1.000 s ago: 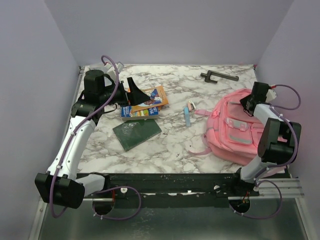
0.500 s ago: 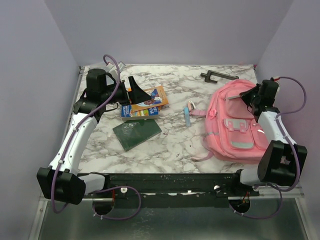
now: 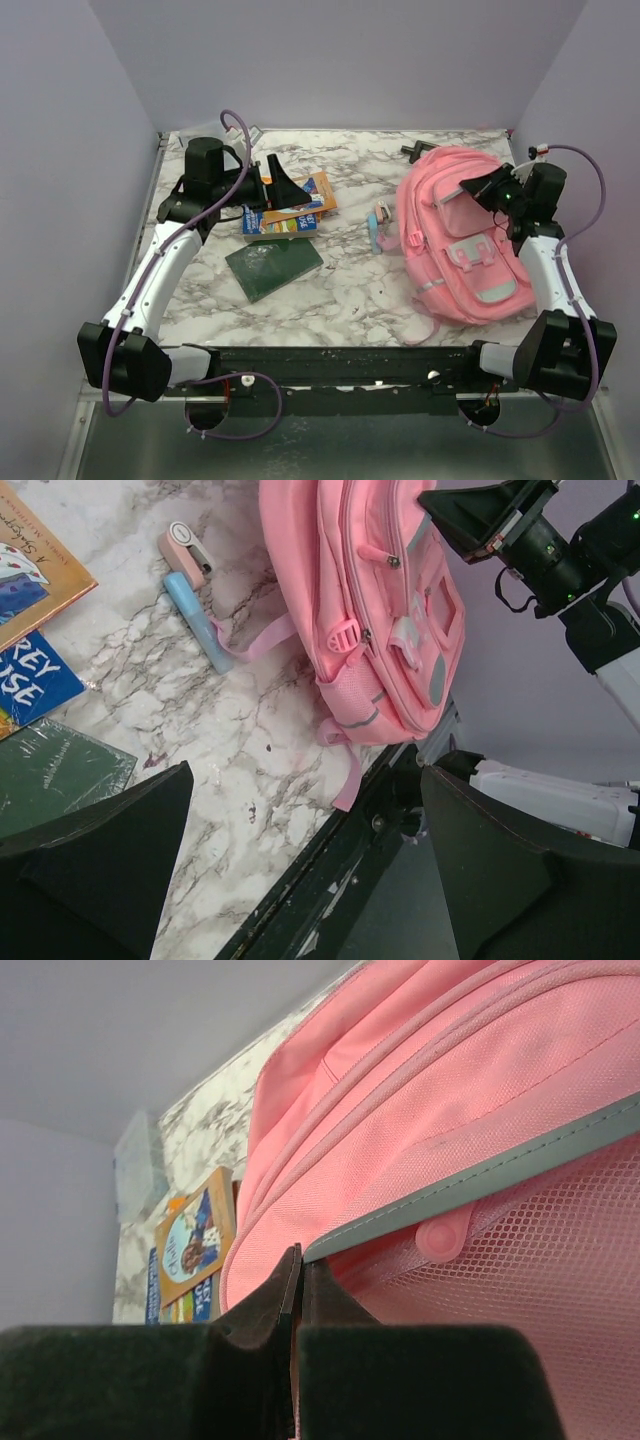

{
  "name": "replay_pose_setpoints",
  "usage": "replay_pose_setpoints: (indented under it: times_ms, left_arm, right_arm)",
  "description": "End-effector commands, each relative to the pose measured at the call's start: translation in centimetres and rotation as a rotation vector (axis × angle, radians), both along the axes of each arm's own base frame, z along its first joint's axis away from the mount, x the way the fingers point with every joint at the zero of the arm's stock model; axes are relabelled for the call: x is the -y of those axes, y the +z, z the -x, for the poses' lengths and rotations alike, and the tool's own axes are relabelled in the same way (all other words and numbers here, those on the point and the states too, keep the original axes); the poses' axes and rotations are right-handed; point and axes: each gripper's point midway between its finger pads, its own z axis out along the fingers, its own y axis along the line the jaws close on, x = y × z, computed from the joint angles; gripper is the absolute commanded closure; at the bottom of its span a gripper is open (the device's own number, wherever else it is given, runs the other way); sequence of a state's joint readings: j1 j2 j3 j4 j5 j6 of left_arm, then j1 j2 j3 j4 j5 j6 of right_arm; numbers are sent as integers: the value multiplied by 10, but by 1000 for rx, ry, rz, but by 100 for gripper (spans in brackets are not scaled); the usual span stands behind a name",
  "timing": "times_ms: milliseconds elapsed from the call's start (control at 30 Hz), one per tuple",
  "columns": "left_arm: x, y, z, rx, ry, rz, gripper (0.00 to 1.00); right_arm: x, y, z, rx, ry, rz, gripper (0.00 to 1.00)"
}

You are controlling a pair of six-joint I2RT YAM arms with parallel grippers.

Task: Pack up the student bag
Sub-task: Adjust the student bag at the center of the board.

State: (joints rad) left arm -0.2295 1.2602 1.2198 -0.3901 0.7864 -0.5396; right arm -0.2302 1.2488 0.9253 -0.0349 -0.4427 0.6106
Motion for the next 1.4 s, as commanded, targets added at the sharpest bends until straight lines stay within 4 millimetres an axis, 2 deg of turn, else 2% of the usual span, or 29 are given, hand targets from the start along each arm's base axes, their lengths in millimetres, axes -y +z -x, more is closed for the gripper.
replay_pose_setpoints:
  times_ms: [0,133,267,300,400,500,567,667,800,900,1033,1100,1200,1300,1367]
  left_arm:
    - [7,-3,3,-3,-34,12,2]
    - [9,-8,2,-8,-32,1,2]
    - [14,-15,2,-20,-37,-11,2]
    - [16,-17,2,-24,-40,-15,2]
    - [20,-22,2,-33,-45,-24,3]
    - [22,-24,2,-34,-47,-30,3]
    - [22,-24,2,-33,-44,-31,3]
    - [21,-22,3,-25,-42,-31,3]
    - [21,-19,4,-17,-43,-29,3]
    - [20,-19,4,-9,-39,-33,3]
    - [19,-21,3,-11,-34,-43,3]
    - [18,-21,2,-7,-32,-47,3]
    - [18,-21,2,-8,-26,-52,3]
    - [19,-23,1,-16,-31,-50,3]
    - [20,-26,1,-25,-34,-53,3]
  right_arm:
    - [-41,52,13,224,264,-43,99]
    - [-57,62,25,257,362,-80,99]
    - [-54,67,26,245,346,-60,99]
    - [-47,65,23,222,294,-40,99]
    - [6,45,9,80,-38,49,99]
    - [48,22,4,-28,-230,174,100]
    - [61,3,-3,-97,-250,240,99]
    - [59,-29,-17,-173,-178,258,99]
    - [19,-60,-40,-152,15,148,99]
    - [-1,-87,-55,-191,69,170,99]
    - [-42,-114,-65,-249,207,183,99]
    - [-69,-123,-61,-277,292,212,99]
    - [-114,-136,-42,-300,434,245,99]
    - [-148,-143,-16,-325,541,255,99]
    - [-161,-146,2,-340,590,255,99]
